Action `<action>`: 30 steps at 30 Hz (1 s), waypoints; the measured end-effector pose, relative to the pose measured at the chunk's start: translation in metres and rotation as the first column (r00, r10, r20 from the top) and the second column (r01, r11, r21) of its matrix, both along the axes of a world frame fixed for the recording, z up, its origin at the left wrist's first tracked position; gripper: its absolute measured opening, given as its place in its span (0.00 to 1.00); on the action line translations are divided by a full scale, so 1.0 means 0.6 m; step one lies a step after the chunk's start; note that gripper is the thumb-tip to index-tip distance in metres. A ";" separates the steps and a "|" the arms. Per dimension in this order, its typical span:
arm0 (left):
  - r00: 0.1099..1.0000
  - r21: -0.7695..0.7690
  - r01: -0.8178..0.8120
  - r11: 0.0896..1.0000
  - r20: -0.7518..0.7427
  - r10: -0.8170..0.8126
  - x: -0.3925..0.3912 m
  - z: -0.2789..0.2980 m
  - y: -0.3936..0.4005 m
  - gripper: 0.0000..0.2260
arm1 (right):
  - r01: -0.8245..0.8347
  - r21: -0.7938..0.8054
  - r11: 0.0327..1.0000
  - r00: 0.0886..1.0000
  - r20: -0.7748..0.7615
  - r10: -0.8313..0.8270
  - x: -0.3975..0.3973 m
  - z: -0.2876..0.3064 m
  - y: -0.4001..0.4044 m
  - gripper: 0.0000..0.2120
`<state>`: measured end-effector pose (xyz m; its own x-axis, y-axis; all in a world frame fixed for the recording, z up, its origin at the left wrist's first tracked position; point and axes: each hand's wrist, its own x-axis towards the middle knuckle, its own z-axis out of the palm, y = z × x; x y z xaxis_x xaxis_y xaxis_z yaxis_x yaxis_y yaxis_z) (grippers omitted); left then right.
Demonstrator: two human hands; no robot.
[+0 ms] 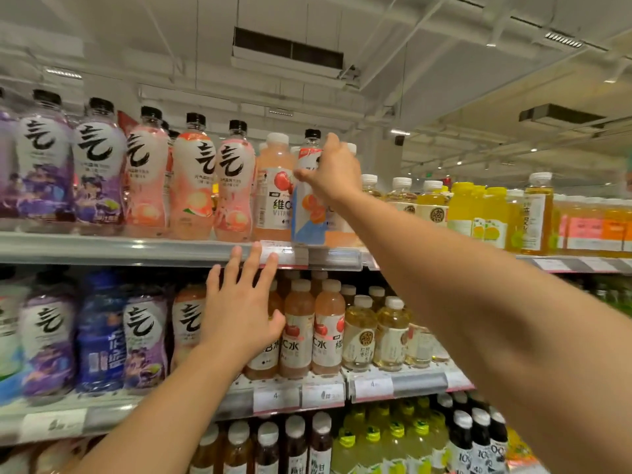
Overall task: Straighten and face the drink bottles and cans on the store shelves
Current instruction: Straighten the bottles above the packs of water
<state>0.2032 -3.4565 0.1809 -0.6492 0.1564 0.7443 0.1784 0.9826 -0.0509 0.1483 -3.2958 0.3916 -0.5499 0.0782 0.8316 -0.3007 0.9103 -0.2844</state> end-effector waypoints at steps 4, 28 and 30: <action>0.999 -0.003 0.030 1.000 0.023 -0.030 0.003 0.002 -0.004 0.41 | 0.036 0.004 0.999 0.997 0.067 -0.036 0.014 0.019 -0.004 0.34; 0.921 0.031 0.174 0.984 0.350 -0.173 0.133 0.041 0.051 0.28 | -0.528 -0.305 0.793 0.847 -0.118 0.519 0.376 -0.247 0.146 0.24; 0.902 0.063 0.216 0.974 0.370 -0.224 0.179 0.000 0.062 0.27 | -0.514 -0.395 0.761 0.847 -0.093 0.524 0.420 -0.294 0.160 0.23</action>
